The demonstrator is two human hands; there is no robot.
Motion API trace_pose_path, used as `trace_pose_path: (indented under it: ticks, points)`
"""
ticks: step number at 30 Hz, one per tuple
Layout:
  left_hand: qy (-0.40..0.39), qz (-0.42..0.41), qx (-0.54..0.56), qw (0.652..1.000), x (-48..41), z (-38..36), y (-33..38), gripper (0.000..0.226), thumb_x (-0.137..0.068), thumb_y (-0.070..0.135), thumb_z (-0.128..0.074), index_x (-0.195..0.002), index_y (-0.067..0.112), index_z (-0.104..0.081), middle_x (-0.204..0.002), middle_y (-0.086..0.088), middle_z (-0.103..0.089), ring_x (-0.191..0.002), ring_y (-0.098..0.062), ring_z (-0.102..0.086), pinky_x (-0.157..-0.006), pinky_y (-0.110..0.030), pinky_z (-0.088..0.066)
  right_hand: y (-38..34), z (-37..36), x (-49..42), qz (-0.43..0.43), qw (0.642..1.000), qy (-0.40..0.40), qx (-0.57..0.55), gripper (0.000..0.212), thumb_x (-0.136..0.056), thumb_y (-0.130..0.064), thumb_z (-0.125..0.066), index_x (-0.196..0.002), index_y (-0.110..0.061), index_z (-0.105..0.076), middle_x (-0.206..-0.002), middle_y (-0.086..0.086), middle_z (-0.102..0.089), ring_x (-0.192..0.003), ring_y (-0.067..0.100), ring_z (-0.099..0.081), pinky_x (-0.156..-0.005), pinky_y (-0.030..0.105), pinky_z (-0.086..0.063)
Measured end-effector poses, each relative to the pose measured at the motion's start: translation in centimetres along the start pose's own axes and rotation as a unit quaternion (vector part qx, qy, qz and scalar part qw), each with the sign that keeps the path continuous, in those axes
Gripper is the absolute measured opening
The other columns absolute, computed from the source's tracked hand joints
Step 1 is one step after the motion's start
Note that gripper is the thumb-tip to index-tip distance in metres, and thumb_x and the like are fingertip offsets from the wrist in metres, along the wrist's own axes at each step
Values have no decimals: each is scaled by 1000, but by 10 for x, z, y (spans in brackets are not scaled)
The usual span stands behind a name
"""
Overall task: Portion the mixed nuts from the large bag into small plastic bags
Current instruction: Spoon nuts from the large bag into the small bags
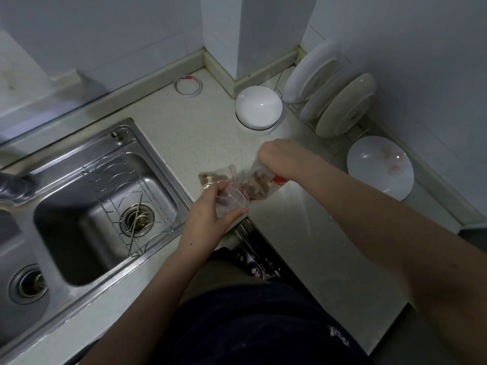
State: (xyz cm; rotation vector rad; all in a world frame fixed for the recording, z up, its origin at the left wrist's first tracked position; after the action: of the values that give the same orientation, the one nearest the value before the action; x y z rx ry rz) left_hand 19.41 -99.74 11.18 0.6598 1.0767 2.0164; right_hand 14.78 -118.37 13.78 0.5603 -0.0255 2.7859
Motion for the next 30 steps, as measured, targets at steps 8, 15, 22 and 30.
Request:
trace_pose_path:
  ticks: [8, 15, 22, 30]
  points:
    - [-1, 12, -2, 1000, 4, -1, -4, 57, -74, 42, -79, -123, 26, -56, -111, 14, -65, -99, -2, -61, -86, -25, -51, 22, -24, -2, -106, 993, -54, -3, 28, -92, -37, -56, -98, -13, -68, -80, 2, -54, -75, 22, -54, -63, 28, -39]
    - [-4, 14, -4, 1000, 5, 0, -4, 61, -74, 42, -79, -126, 20, -56, -113, 10, -65, -100, -5, -61, -88, -27, -51, 40, -44, 12, -244, 943, -167, -155, 31, -95, -30, -50, -118, -12, -62, -116, 6, -62, -101, 24, -60, -81, 31, -45]
    - [-16, 17, -4, 1000, 6, -3, -6, 60, -75, 39, -80, -127, 21, -56, -116, 10, -65, -100, -5, -61, -85, -25, -49, 79, -55, 47, -384, 844, -135, -348, 17, -99, -5, -43, -87, -14, -51, -62, 7, -38, -82, 23, -61, -60, 24, -46]
    - [-28, 21, -10, 999, 2, -8, -6, 56, -75, 39, -80, -124, 30, -55, -106, 20, -61, -92, 14, -54, -77, -10, -40, 81, -62, 78, -405, 699, -152, -569, 33, -98, -10, -47, -65, -8, -49, -29, 0, -45, -19, 6, -36, -30, 6, -29]
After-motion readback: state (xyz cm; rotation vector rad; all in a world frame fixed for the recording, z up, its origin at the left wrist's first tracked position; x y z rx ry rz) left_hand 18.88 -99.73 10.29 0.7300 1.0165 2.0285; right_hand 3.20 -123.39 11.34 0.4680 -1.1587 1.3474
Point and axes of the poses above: each hand's wrist, its own x-axis away from the middle knuckle, its own z-axis out of the back of the hand, y = z × x, the point moved 6 cm from there along -x, towards the middle knuckle
